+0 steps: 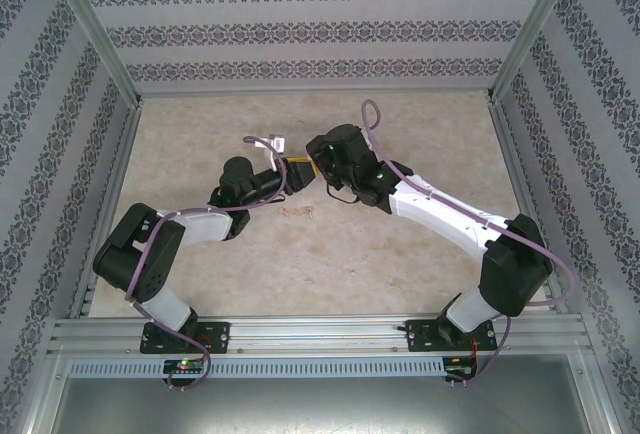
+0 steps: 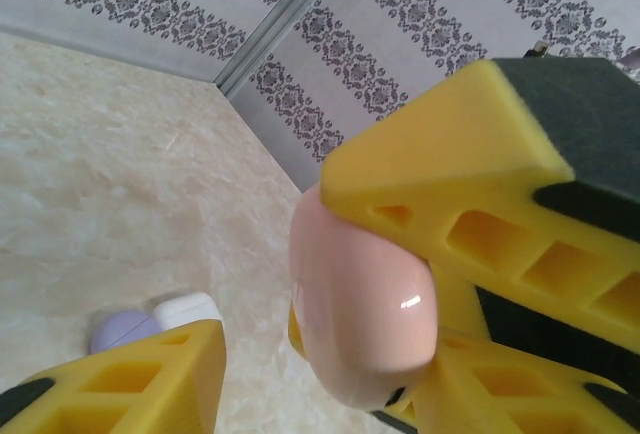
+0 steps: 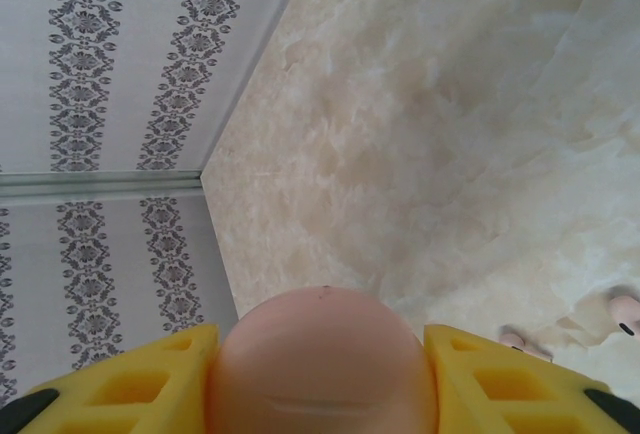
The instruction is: Insert the wireless bluetooth earbuds into the charging case
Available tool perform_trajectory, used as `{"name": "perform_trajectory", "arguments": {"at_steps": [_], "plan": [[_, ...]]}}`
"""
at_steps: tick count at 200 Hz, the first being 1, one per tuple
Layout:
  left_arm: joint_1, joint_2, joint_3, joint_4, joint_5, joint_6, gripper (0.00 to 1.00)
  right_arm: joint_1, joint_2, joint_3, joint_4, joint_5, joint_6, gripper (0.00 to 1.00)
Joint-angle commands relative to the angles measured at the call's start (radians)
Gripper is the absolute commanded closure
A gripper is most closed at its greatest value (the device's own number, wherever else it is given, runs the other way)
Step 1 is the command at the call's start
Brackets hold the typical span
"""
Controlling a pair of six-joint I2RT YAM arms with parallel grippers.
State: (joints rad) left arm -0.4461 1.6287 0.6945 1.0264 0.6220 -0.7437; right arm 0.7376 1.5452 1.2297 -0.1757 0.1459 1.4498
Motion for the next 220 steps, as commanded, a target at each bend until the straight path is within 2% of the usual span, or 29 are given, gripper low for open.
{"name": "perform_trajectory", "arguments": {"at_steps": [1,29,86,106,149,177,202,220], "plan": [[-0.014,0.012,0.032,0.078,-0.019,-0.012,0.52,0.011,0.003,0.026,0.020,0.022,0.017,0.74],[-0.015,0.013,0.033,0.083,-0.027,-0.011,0.54,0.010,0.000,0.021,0.022,0.021,0.017,0.74],[-0.015,0.015,0.039,0.081,-0.046,-0.007,0.66,0.010,-0.005,0.011,0.031,0.014,0.017,0.74],[-0.015,0.018,0.043,0.079,-0.047,-0.008,0.76,0.010,-0.008,0.007,0.037,0.007,0.019,0.74],[-0.016,0.025,0.045,0.080,-0.045,-0.009,0.86,0.012,-0.017,0.003,0.049,0.007,0.021,0.74],[-0.016,0.025,0.049,0.075,-0.042,-0.009,0.98,0.013,-0.021,-0.002,0.055,0.000,0.020,0.73],[-0.016,0.025,0.050,0.069,-0.042,-0.012,1.00,0.011,-0.034,-0.011,0.062,0.008,0.020,0.67],[-0.016,0.020,0.051,0.063,-0.041,-0.016,1.00,-0.001,-0.046,-0.011,0.063,0.012,0.013,0.51]]}}
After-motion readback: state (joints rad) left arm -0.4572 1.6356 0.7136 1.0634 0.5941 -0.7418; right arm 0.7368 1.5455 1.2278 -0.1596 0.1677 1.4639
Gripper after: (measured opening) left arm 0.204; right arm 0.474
